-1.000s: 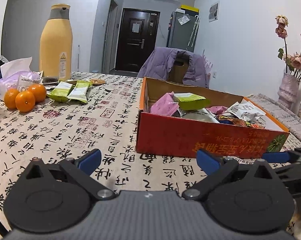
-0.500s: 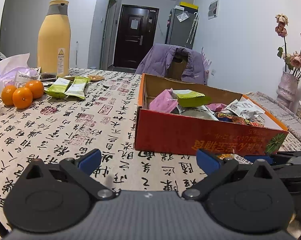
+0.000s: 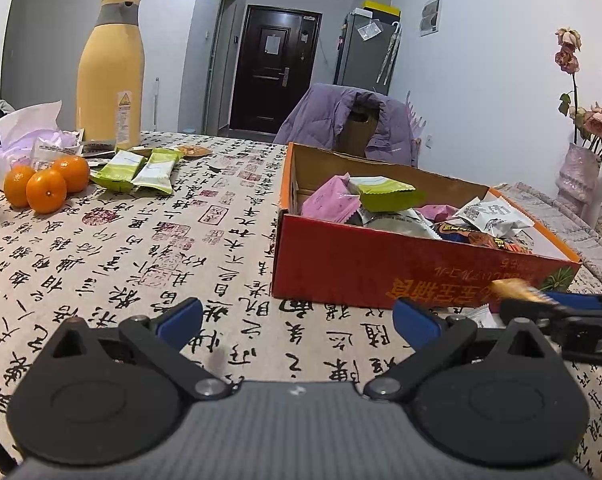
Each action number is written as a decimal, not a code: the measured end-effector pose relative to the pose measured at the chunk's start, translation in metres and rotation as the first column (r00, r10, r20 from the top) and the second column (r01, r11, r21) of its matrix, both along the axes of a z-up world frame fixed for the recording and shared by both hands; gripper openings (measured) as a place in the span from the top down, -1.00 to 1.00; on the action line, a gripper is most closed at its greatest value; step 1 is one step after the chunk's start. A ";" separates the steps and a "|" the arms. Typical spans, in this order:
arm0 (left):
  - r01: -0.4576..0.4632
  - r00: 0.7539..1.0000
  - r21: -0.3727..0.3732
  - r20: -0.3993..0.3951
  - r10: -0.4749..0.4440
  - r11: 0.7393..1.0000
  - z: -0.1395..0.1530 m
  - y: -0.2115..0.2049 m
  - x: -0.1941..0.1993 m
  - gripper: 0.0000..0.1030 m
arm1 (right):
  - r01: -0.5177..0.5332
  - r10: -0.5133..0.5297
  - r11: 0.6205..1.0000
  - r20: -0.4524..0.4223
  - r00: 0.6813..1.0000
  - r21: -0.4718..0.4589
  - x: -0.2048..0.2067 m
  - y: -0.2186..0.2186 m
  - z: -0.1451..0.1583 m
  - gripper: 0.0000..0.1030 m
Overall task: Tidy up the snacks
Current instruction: 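Grasp the gold wafer packet with the right gripper while the left gripper grasps a white packet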
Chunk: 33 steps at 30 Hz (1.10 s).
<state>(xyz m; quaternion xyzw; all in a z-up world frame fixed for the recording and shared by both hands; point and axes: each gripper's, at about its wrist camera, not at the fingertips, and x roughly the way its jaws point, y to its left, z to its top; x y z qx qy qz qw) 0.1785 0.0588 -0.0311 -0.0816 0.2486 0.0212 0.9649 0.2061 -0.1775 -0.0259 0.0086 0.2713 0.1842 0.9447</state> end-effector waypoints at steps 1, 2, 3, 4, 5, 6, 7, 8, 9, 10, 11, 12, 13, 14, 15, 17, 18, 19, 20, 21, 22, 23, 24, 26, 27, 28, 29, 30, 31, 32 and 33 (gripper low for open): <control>-0.002 1.000 0.006 -0.002 0.002 1.000 0.000 -0.001 0.000 -1.00 | 0.011 -0.011 1.000 0.003 1.000 0.004 -0.002 -0.006 0.001 -0.29; -0.004 1.000 0.015 -0.006 0.004 1.000 0.000 -0.002 0.001 -1.00 | 0.020 -0.020 1.000 0.005 1.000 0.007 -0.005 -0.011 0.002 -0.29; -0.007 1.000 0.027 -0.013 0.007 1.000 0.001 -0.004 0.001 -1.00 | 0.031 -0.031 0.999 0.007 0.999 0.007 -0.006 -0.017 0.003 -0.29; -0.010 1.000 0.042 -0.019 0.011 0.999 0.001 -0.006 0.002 -1.00 | 0.044 -0.044 0.999 0.008 0.999 0.006 -0.008 -0.023 0.003 -0.29; -0.013 1.000 0.060 -0.026 0.015 0.998 0.002 -0.008 0.003 -1.00 | 0.053 -0.053 0.999 0.008 0.999 0.007 -0.009 -0.027 0.003 -0.29; -0.015 0.999 0.070 -0.031 0.017 0.997 0.003 -0.011 0.003 -1.00 | 0.063 -0.063 0.998 0.007 0.998 0.009 -0.010 -0.032 0.003 -0.29; -0.010 0.999 0.077 -0.037 0.013 0.997 0.005 -0.014 0.003 -1.00 | 0.075 -0.075 0.997 0.007 0.997 0.010 -0.010 -0.038 0.003 -0.29; -0.005 0.999 0.080 -0.044 0.008 0.997 0.007 -0.017 0.002 -1.00 | 0.084 -0.084 0.996 0.008 0.996 0.010 -0.011 -0.042 0.002 -0.29; -0.003 0.999 0.083 -0.053 0.007 0.997 0.010 -0.021 0.003 -1.00 | 0.092 -0.092 0.996 0.009 0.996 0.013 -0.011 -0.046 0.002 -0.29; 0.004 0.998 0.088 -0.058 0.001 0.996 0.012 -0.027 0.002 -1.00 | 0.101 -0.101 0.995 0.009 0.995 0.018 -0.012 -0.050 0.002 -0.29; 0.019 0.998 0.091 -0.059 -0.014 0.996 0.015 -0.033 0.002 -1.00 | 0.108 -0.108 0.994 0.009 0.994 0.023 -0.013 -0.054 0.002 -0.29; 0.035 0.998 0.094 -0.064 -0.029 0.995 0.017 -0.042 0.002 -1.00 | 0.115 -0.115 0.993 0.009 0.993 0.027 -0.013 -0.056 0.001 -0.29; 0.048 0.997 0.100 -0.072 -0.041 0.994 0.018 -0.049 0.003 -1.00 | 0.123 -0.123 0.992 0.012 0.992 0.029 -0.014 -0.060 0.002 -0.29; 0.060 0.995 0.108 -0.081 -0.052 0.992 0.019 -0.058 0.004 -1.00 | 0.127 -0.128 0.991 0.014 0.992 0.030 -0.013 -0.061 0.001 -0.29; 0.072 0.994 0.116 -0.091 -0.061 0.991 0.020 -0.067 0.005 -1.00 | 0.133 -0.134 0.991 0.018 0.991 0.027 -0.014 -0.063 0.001 -0.29; 0.094 0.991 0.135 -0.111 -0.079 0.986 0.019 -0.087 0.008 -1.00 | 0.153 -0.153 0.988 0.031 0.988 0.011 -0.015 -0.066 0.002 -0.29; 0.102 0.989 0.141 -0.120 -0.085 0.985 0.018 -0.096 0.010 -1.00 | 0.160 -0.160 0.987 0.037 0.986 0.005 -0.016 -0.067 0.002 -0.29; 0.107 0.987 0.148 -0.132 -0.087 0.983 0.016 -0.104 0.012 -1.00 | 0.166 -0.166 0.986 0.040 0.985 0.003 -0.016 -0.070 0.002 -0.29; 0.107 0.985 0.153 -0.147 -0.084 0.982 0.014 -0.113 0.015 -1.00 | 0.171 -0.171 0.985 0.042 0.984 0.003 -0.016 -0.073 0.002 -0.30; 0.105 0.984 0.154 -0.160 -0.080 0.983 0.012 -0.119 0.018 -1.00 | 0.177 -0.177 0.984 0.044 0.983 0.004 -0.017 -0.075 0.003 -0.30; 0.100 0.982 0.151 -0.177 -0.072 0.983 0.010 -0.125 0.021 -1.00 | 0.183 -0.183 0.983 0.046 0.982 0.005 -0.016 -0.079 0.003 -0.30; 0.092 0.980 0.148 -0.191 -0.062 0.985 0.007 -0.129 0.024 -1.00 | 0.188 -0.188 0.982 0.047 0.981 0.005 -0.017 -0.081 0.003 -0.30; 0.081 0.978 0.142 -0.202 -0.051 0.987 0.005 -0.132 0.026 -1.00 | 0.194 -0.194 0.981 0.049 0.980 0.003 -0.016 -0.084 0.003 -0.30; 0.056 0.976 0.132 -0.216 -0.026 0.990 0.002 -0.137 0.030 -1.00 | 0.203 -0.202 0.979 0.054 0.978 -0.010 -0.016 -0.087 0.001 -0.30; 0.050 0.975 0.135 -0.220 -0.020 0.990 0.000 -0.140 0.031 -1.00 | 0.206 -0.205 0.978 0.055 0.977 -0.015 -0.016 -0.089 0.000 -0.30; 0.047 0.974 0.142 -0.225 -0.014 0.989 -0.002 -0.144 0.033 -1.00 | 0.207 -0.206 0.978 0.053 0.977 -0.016 -0.016 -0.091 -0.001 -0.30; 0.040 0.973 0.150 -0.231 -0.004 0.988 -0.003 -0.147 0.035 -1.00 | 0.207 -0.206 0.978 0.051 0.977 -0.016 -0.015 -0.092 -0.001 -0.30; 0.033 0.972 0.154 -0.236 0.004 0.987 -0.005 -0.149 0.037 -1.00 | 0.209 -0.208 0.978 0.049 0.977 -0.015 -0.015 -0.093 -0.003 -0.30; 0.027 0.970 0.157 -0.242 0.012 0.987 -0.006 -0.151 0.038 -1.00 | 0.212 -0.211 0.977 0.046 0.976 -0.015 -0.014 -0.094 -0.003 -0.30; 0.021 0.969 0.159 -0.248 0.020 0.987 -0.007 -0.153 0.039 -1.00 | 0.212 -0.212 0.977 0.044 0.976 -0.013 -0.014 -0.095 -0.004 -0.30; 0.015 0.967 0.162 -0.252 0.027 0.987 -0.009 -0.155 0.042 -1.00 | 0.212 -0.211 0.977 0.041 0.977 -0.010 -0.014 -0.096 -0.005 -0.30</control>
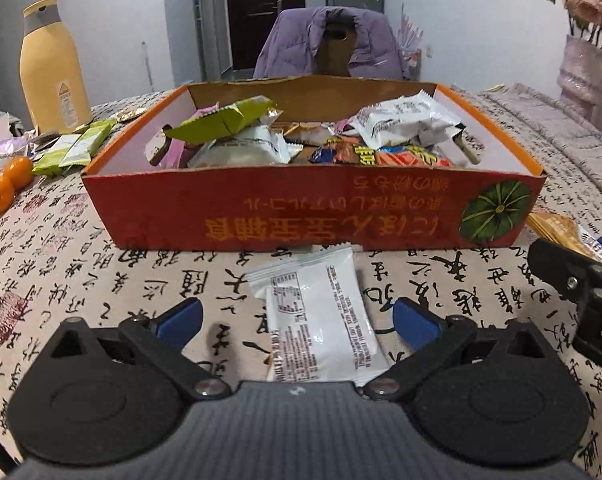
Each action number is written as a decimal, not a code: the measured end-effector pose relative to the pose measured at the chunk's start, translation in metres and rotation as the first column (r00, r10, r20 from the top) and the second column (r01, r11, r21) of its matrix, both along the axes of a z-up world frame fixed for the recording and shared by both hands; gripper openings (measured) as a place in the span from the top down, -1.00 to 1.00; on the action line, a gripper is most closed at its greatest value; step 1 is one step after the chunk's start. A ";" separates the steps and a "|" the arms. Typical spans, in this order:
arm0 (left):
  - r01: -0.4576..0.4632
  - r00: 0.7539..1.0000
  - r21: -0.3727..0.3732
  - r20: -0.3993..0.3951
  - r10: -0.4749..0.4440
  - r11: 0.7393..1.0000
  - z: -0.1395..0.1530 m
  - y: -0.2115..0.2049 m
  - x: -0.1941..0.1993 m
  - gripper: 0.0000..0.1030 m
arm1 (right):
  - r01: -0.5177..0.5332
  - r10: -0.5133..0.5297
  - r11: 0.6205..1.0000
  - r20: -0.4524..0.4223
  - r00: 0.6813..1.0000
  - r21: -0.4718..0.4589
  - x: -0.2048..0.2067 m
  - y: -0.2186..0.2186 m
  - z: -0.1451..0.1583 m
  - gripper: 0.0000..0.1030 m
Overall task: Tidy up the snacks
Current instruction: 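Grasp the gold wafer packet with the right gripper while the left gripper grasps a white packet, then carry both packets into the cardboard box and open both grippers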
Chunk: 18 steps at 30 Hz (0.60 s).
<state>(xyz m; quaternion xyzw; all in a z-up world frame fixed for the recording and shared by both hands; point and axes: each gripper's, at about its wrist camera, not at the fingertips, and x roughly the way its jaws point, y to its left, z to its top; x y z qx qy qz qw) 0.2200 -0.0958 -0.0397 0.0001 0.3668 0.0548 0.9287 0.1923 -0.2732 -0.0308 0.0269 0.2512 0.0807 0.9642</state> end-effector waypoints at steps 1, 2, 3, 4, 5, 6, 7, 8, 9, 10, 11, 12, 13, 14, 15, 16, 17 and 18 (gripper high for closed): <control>-0.008 1.000 0.005 -0.008 0.008 1.000 -0.002 -0.002 0.001 -1.00 | 0.000 0.000 1.000 -0.001 1.000 0.001 0.000 0.000 -0.001 -0.30; -0.012 1.000 0.006 -0.016 0.012 1.000 -0.003 -0.003 0.003 -1.00 | -0.001 0.001 1.000 -0.002 1.000 0.002 0.000 -0.001 -0.001 -0.30; -0.019 0.999 0.006 -0.027 0.019 1.000 -0.005 -0.003 0.004 -1.00 | -0.002 0.002 1.000 -0.002 1.000 0.003 0.000 -0.001 -0.002 -0.30; -0.028 0.999 -0.002 -0.027 0.028 1.000 -0.006 -0.003 0.004 -1.00 | -0.003 0.003 1.000 -0.003 1.000 0.004 0.000 -0.002 -0.002 -0.30; -0.035 0.999 -0.005 -0.029 0.035 0.999 -0.006 -0.002 0.004 -1.00 | -0.004 0.004 1.000 -0.004 1.000 0.005 0.000 -0.002 -0.003 -0.30; -0.039 0.999 -0.006 -0.030 0.039 0.999 -0.006 -0.002 0.005 -1.00 | -0.003 0.003 1.000 -0.003 1.000 0.005 0.000 -0.002 -0.003 -0.30; -0.042 0.999 -0.004 -0.031 0.042 0.999 -0.006 -0.002 0.005 -1.00 | -0.003 0.003 1.000 -0.004 1.000 0.005 0.000 -0.002 -0.003 -0.30; -0.043 0.999 -0.006 -0.032 0.043 0.999 -0.006 -0.002 0.005 -0.99 | -0.002 0.002 1.000 -0.005 1.000 0.005 0.001 -0.002 -0.004 -0.30; -0.042 0.999 -0.018 -0.031 0.042 0.999 -0.006 -0.001 0.004 -0.94 | -0.001 0.001 1.000 -0.006 1.000 0.006 0.001 -0.003 -0.004 -0.30; -0.038 0.999 -0.034 -0.030 0.037 0.999 -0.006 0.001 0.004 -0.85 | 0.001 -0.001 1.000 -0.007 1.000 0.007 0.002 -0.003 -0.005 -0.31; -0.036 0.999 -0.033 -0.025 0.035 0.999 -0.006 0.001 0.003 -0.74 | 0.002 -0.002 1.000 -0.008 1.000 0.009 0.002 -0.003 -0.006 -0.31; -0.030 0.999 -0.036 -0.020 0.029 0.999 -0.005 0.001 0.002 -0.69 | 0.004 -0.004 1.000 -0.010 1.000 0.011 0.002 -0.004 -0.006 -0.31; -0.024 1.000 -0.038 -0.018 0.023 0.999 -0.004 0.001 0.000 -0.55 | 0.006 -0.006 1.000 -0.013 1.000 0.013 0.002 -0.005 -0.007 -0.31; -0.021 1.000 -0.039 -0.015 0.021 0.999 -0.003 0.001 -0.002 -0.44 | 0.007 -0.007 1.000 -0.015 1.000 0.014 0.003 -0.005 -0.008 -0.31; -0.014 1.000 -0.040 -0.011 0.013 0.999 -0.001 0.000 -0.003 -0.15 | 0.008 -0.007 1.000 -0.016 1.000 0.016 0.003 -0.006 -0.008 -0.31; -0.001 1.000 -0.044 -0.006 0.001 0.999 0.000 0.000 -0.005 0.05 | 0.008 -0.008 1.000 -0.018 1.000 0.017 0.002 -0.006 -0.009 -0.31; 0.004 1.000 -0.052 -0.004 -0.004 0.999 0.001 0.000 -0.006 0.09 | 0.007 -0.007 1.000 -0.019 1.000 0.019 0.002 -0.006 -0.009 -0.31; 0.000 1.000 -0.062 0.001 0.000 0.998 0.002 0.001 -0.007 0.14 | 0.006 -0.006 1.000 -0.019 1.000 0.019 0.002 -0.005 -0.009 -0.31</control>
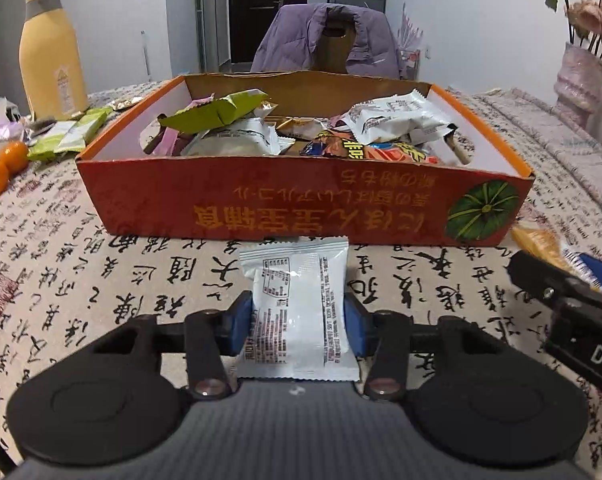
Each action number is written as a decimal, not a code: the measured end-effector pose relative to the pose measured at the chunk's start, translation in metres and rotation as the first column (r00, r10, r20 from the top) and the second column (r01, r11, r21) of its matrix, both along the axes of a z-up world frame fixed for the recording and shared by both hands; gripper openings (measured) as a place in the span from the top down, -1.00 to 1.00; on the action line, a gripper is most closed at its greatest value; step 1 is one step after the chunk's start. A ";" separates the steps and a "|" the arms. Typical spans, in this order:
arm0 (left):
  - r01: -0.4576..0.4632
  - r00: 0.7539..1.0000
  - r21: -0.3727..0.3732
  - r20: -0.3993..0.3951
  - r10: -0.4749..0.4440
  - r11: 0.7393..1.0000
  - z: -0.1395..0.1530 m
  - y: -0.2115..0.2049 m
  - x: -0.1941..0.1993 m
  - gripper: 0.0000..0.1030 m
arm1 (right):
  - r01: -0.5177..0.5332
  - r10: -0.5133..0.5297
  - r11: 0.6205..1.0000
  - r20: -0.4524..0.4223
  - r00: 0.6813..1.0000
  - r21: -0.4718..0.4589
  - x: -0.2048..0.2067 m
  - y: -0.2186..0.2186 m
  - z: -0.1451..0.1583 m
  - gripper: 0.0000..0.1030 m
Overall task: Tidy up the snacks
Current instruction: 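Carry both packets into the cardboard box and open both grippers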
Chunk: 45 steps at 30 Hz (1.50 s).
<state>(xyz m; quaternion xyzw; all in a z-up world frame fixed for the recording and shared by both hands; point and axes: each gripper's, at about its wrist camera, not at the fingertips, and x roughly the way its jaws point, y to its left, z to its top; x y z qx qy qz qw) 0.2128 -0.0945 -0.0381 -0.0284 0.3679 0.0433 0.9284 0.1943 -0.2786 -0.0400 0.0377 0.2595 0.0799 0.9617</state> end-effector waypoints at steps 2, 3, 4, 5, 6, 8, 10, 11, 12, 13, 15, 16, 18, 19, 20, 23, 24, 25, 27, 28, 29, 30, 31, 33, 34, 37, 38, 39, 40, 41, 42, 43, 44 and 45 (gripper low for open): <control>-0.011 1.000 0.001 0.016 0.011 1.000 0.000 0.002 -0.003 0.19 | -0.005 0.005 1.000 0.002 1.000 -0.001 -0.001 0.001 0.000 -0.31; -0.008 1.000 0.005 0.020 0.008 1.000 -0.001 0.002 -0.003 0.19 | -0.008 0.008 1.000 0.003 1.000 -0.001 -0.002 0.001 0.000 -0.31; -0.005 1.000 0.006 0.026 0.005 1.000 0.000 0.002 -0.005 0.19 | -0.009 0.009 1.000 0.003 1.000 -0.002 -0.002 0.001 0.000 -0.31; -0.003 1.000 0.004 0.030 0.003 1.000 0.000 0.003 -0.006 0.19 | -0.010 0.010 1.000 0.004 1.000 -0.002 -0.002 0.001 0.001 -0.31; 0.000 0.999 -0.003 0.036 0.000 1.000 0.000 0.005 -0.007 0.19 | -0.011 0.011 1.000 0.004 1.000 -0.002 -0.003 0.002 0.001 -0.31; 0.005 0.998 -0.013 0.062 -0.005 1.000 0.003 0.006 -0.011 0.19 | -0.013 0.013 1.000 0.006 1.000 0.000 -0.003 0.002 0.001 -0.31; 0.008 0.996 -0.009 0.088 -0.007 1.000 0.008 0.008 -0.015 0.19 | -0.017 0.017 1.000 0.010 1.000 0.000 -0.004 0.003 0.002 -0.31; 0.013 0.995 -0.009 0.101 -0.012 1.000 0.010 0.009 -0.017 0.19 | -0.019 0.019 1.000 0.012 1.000 0.001 -0.005 0.003 0.003 -0.31; 0.015 0.994 -0.009 0.112 -0.014 1.000 0.013 0.009 -0.018 0.19 | -0.022 0.022 1.000 0.015 1.000 0.001 -0.006 0.004 0.004 -0.31; 0.018 0.992 -0.010 0.124 -0.017 1.000 0.016 0.011 -0.020 0.19 | -0.025 0.025 1.000 0.019 1.000 0.001 -0.007 0.005 0.005 -0.31; 0.026 0.988 -0.014 0.150 -0.023 1.000 0.023 0.014 -0.024 0.19 | -0.032 0.032 0.999 0.029 0.999 0.002 -0.008 0.007 0.008 -0.31; 0.029 0.986 -0.015 0.166 -0.026 0.999 0.027 0.016 -0.026 0.19 | -0.036 0.036 0.999 0.035 0.999 0.003 -0.009 0.008 0.010 -0.31; 0.035 0.980 -0.016 0.195 -0.031 0.999 0.036 0.020 -0.028 0.19 | -0.046 0.045 0.999 0.047 0.998 0.011 -0.009 0.011 0.016 -0.31; 0.038 0.977 -0.018 0.211 -0.033 0.999 0.042 0.023 -0.029 0.19 | -0.053 0.052 0.998 0.057 0.997 0.014 -0.009 0.013 0.021 -0.31; 0.041 0.973 -0.021 0.226 -0.035 0.999 0.046 0.026 -0.029 0.19 | -0.058 0.057 0.998 0.069 0.996 0.014 -0.008 0.015 0.025 -0.32; 0.043 0.963 -0.018 0.269 -0.037 0.999 0.062 0.034 -0.026 0.19 | -0.072 0.070 0.997 0.105 0.992 0.011 -0.003 0.023 0.039 -0.32; 0.038 0.959 -0.014 0.281 -0.033 0.999 0.068 0.038 -0.023 0.19 | -0.077 0.076 0.997 0.118 0.990 0.008 0.000 0.026 0.044 -0.32; 0.031 0.956 -0.010 0.291 -0.027 0.999 0.074 0.042 -0.019 0.19 | -0.081 0.080 0.997 0.128 0.989 0.005 0.003 0.029 0.048 -0.32; 0.028 0.951 -0.011 0.307 -0.024 1.000 0.084 0.048 -0.010 0.19 | -0.093 0.092 0.996 0.151 0.984 -0.003 0.013 0.035 0.056 -0.32; 0.027 0.947 -0.005 0.321 -0.024 1.000 0.089 0.050 -0.005 0.19 | -0.097 0.097 0.995 0.159 0.982 -0.008 0.019 0.039 0.060 -0.32; 0.025 0.942 0.008 0.335 -0.026 1.000 0.093 0.052 0.001 0.19 | -0.100 0.101 0.995 0.165 0.981 -0.015 0.025 0.043 0.064 -0.32; 0.017 0.939 0.020 0.343 -0.023 1.000 0.097 0.053 0.007 0.19 | -0.101 0.103 0.995 0.168 0.980 -0.021 0.032 0.047 0.068 -0.32; 0.005 0.940 0.036 0.342 -0.016 0.999 0.100 0.055 0.016 0.19 | -0.101 0.104 0.995 0.171 0.980 -0.023 0.041 0.050 0.071 -0.32; 0.000 0.941 0.048 0.338 -0.016 0.999 0.104 0.058 0.030 0.19 | -0.100 0.103 0.995 0.177 0.979 -0.023 0.058 0.056 0.076 -0.32; -0.006 0.941 0.053 0.337 -0.012 0.999 0.105 0.060 0.039 0.19 | -0.100 0.103 0.995 0.176 0.979 -0.027 0.066 0.059 0.077 -0.32; -0.005 0.943 0.065 0.331 -0.017 0.998 0.106 0.064 0.061 0.19 | -0.089 0.097 0.995 0.170 0.981 -0.054 0.093 0.070 0.075 -0.32; -0.001 0.945 0.074 0.328 -0.024 0.997 0.105 0.064 0.067 0.19 | -0.085 0.094 0.995 0.166 0.982 -0.059 0.100 0.073 0.074 -0.32; 0.004 0.946 0.085 0.323 -0.031 0.996 0.103 0.064 0.074 0.19 | -0.082 0.091 0.995 0.160 0.983 -0.061 0.108 0.076 0.074 -0.32; 0.002 0.948 0.103 0.316 -0.034 0.995 0.101 0.063 0.081 0.19 | -0.080 0.088 0.995 0.152 0.984 -0.062 0.117 0.078 0.072 -0.32; -0.009 0.951 0.118 0.309 -0.028 0.993 0.099 0.063 0.088 0.19 | -0.076 0.085 0.995 0.144 0.986 -0.065 0.123 0.082 0.071 -0.32; -0.014 0.954 0.124 0.300 -0.024 0.992 0.095 0.063 0.094 0.19 | -0.072 0.081 0.995 0.132 0.988 -0.073 0.130 0.085 0.068 -0.32; -0.013 0.957 0.122 0.288 -0.023 0.992 0.092 0.065 0.100 0.19 | -0.072 0.081 0.994 0.121 0.989 -0.080 0.136 0.087 0.065 -0.32; -0.013 0.961 0.118 0.277 -0.020 0.993 0.088 0.066 0.105 0.19 | -0.073 0.082 0.994 0.111 0.990 -0.086 0.140 0.089 0.062 -0.33; -0.013 0.963 0.116 0.268 -0.019 0.993 0.085 0.067 0.109 0.18 | -0.071 0.080 0.993 0.097 0.992 -0.094 0.146 0.092 0.059 -0.36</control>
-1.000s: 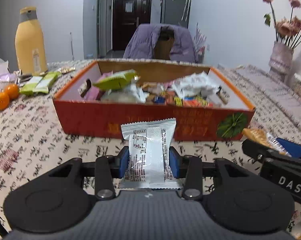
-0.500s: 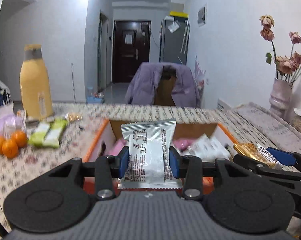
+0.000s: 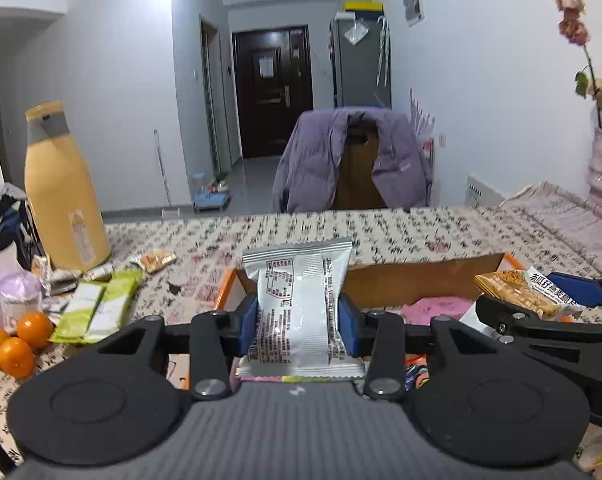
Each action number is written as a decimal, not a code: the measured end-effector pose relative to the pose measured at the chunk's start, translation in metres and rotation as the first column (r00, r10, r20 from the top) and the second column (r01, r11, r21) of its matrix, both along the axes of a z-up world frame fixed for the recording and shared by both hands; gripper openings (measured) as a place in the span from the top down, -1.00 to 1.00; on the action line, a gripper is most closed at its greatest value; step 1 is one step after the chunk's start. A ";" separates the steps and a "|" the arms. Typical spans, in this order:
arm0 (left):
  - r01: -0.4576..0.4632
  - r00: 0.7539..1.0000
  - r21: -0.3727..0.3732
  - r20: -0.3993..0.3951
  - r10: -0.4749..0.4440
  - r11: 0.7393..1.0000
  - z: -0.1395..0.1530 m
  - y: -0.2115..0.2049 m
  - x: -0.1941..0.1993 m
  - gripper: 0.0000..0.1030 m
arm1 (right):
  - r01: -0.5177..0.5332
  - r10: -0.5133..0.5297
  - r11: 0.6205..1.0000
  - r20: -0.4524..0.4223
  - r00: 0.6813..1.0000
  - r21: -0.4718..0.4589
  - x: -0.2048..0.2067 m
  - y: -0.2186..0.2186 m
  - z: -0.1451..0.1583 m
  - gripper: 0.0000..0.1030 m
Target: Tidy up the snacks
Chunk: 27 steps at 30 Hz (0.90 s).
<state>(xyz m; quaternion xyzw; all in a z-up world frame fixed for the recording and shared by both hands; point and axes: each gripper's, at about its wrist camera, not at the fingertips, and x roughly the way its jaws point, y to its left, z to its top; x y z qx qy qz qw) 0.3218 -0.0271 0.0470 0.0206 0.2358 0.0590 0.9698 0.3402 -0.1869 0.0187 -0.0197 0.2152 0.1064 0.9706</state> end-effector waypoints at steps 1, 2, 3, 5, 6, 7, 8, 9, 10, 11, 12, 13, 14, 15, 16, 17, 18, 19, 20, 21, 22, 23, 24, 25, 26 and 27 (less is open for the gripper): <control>0.004 1.000 -0.003 -0.010 -0.004 1.000 -0.004 0.001 0.004 0.17 | 0.002 -0.002 1.000 -0.009 1.000 -0.004 0.004 0.001 -0.003 -0.37; 0.008 1.000 -0.007 -0.020 -0.008 1.000 -0.006 0.002 0.006 0.13 | 0.005 -0.005 1.000 -0.015 1.000 -0.008 0.006 0.002 -0.006 -0.42; 0.010 0.999 -0.014 -0.034 -0.010 1.000 -0.009 0.003 0.008 0.10 | 0.003 -0.003 1.000 -0.022 1.000 -0.011 0.009 0.003 -0.008 -0.49; 0.015 0.999 -0.029 -0.042 -0.017 0.999 -0.012 0.008 0.010 -0.09 | -0.008 0.007 1.000 -0.028 1.000 -0.022 0.008 0.003 -0.012 -0.69; 0.020 0.999 -0.034 -0.041 -0.021 0.999 -0.013 0.010 0.009 -0.23 | -0.010 0.009 1.000 -0.024 1.000 -0.028 0.007 0.003 -0.013 -0.86; 0.015 0.999 -0.040 -0.033 -0.017 0.999 -0.013 0.012 0.007 -0.62 | -0.007 0.007 1.000 -0.019 1.000 -0.030 0.005 0.003 -0.012 -0.93; 0.009 1.000 -0.046 -0.018 -0.010 0.999 -0.013 0.015 0.005 -0.95 | -0.008 0.008 1.000 -0.014 1.000 -0.027 0.004 0.001 -0.011 -1.00; 0.002 1.000 -0.052 0.003 -0.002 0.999 -0.012 0.017 0.001 -1.00 | -0.011 0.011 1.000 -0.013 1.000 -0.023 0.001 -0.002 -0.010 -1.00; 0.001 1.000 -0.061 0.027 0.001 0.998 -0.010 0.019 -0.004 -1.00 | -0.014 0.014 1.000 -0.015 1.000 -0.021 -0.002 -0.003 -0.009 -1.00; 0.009 0.999 -0.072 0.035 -0.007 0.997 -0.008 0.021 -0.006 -1.00 | -0.016 0.016 1.000 -0.016 1.000 -0.022 -0.003 -0.005 -0.008 -1.00; 0.020 0.999 -0.085 0.038 -0.017 0.996 -0.007 0.023 -0.010 -1.00 | -0.016 0.015 1.000 -0.012 1.000 -0.027 -0.007 -0.006 -0.008 -1.00; 0.024 0.999 -0.092 0.041 -0.020 0.996 -0.006 0.025 -0.014 -1.00 | -0.013 0.013 0.999 -0.008 1.000 -0.032 -0.010 -0.008 -0.007 -1.00; 0.025 0.999 -0.093 0.048 -0.021 0.995 -0.005 0.026 -0.018 -1.00 | -0.009 0.008 0.999 -0.005 1.000 -0.036 -0.015 -0.009 -0.006 -1.00; 0.030 0.998 -0.093 0.058 -0.024 0.995 -0.003 0.027 -0.023 -1.00 | -0.003 0.003 0.999 -0.001 1.000 -0.035 -0.020 -0.012 -0.005 -1.00; 0.036 0.997 -0.095 0.071 -0.029 0.995 -0.001 0.029 -0.030 -1.00 | 0.000 0.000 1.000 0.000 1.000 -0.031 -0.024 -0.015 -0.003 -1.00; 0.041 0.996 -0.099 0.088 -0.033 0.994 0.002 0.030 -0.039 -1.00 | 0.003 -0.003 1.000 0.001 1.000 -0.024 -0.031 -0.018 -0.001 -1.00; 0.047 0.994 -0.104 0.100 -0.036 0.994 0.004 0.031 -0.046 -1.00 | 0.001 -0.001 1.000 0.005 1.000 -0.013 -0.037 -0.022 0.000 -1.00; 0.054 0.992 -0.110 0.118 -0.041 0.992 0.006 0.033 -0.057 -1.00 | -0.003 0.003 1.000 0.011 1.000 0.000 -0.046 -0.026 0.002 -1.00; 0.060 0.990 -0.114 0.136 -0.044 0.992 0.009 0.034 -0.067 -1.00 | -0.008 0.008 1.000 0.017 1.000 0.010 -0.054 -0.029 0.004 -1.00; 0.062 0.987 -0.116 0.153 -0.044 0.991 0.010 0.036 -0.076 -1.00 | -0.012 0.012 1.000 0.025 1.000 0.018 -0.064 -0.032 0.007 -1.00; 0.064 0.984 -0.113 0.171 -0.044 0.992 0.012 0.036 -0.088 -1.00 | -0.017 0.016 1.000 0.038 0.999 0.026 -0.076 -0.035 0.009 -1.00; 0.070 0.980 -0.107 0.192 -0.049 0.992 0.013 0.036 -0.101 -1.00 | -0.024 0.023 0.999 0.052 0.998 0.031 -0.088 -0.037 0.013 -1.00; 0.080 0.976 -0.099 0.212 -0.057 0.992 0.014 0.036 -0.114 -1.00 | -0.030 0.027 0.999 0.066 0.997 0.034 -0.100 -0.039 0.015 -1.00; 0.088 0.972 -0.092 0.224 -0.065 0.992 0.014 0.035 -0.125 -1.00 | -0.033 0.030 0.999 0.081 0.996 0.039 -0.113 -0.041 0.016 -1.00; 0.095 0.970 -0.088 0.233 -0.072 0.992 0.014 0.035 -0.136 -1.00 | -0.038 0.034 0.998 0.094 0.995 0.044 -0.124 -0.043 0.018 -1.00; 0.105 0.967 -0.088 0.243 -0.081 0.991 0.014 0.035 -0.147 -1.00 | -0.046 0.041 0.998 0.106 0.994 0.050 -0.137 -0.046 0.020 -1.00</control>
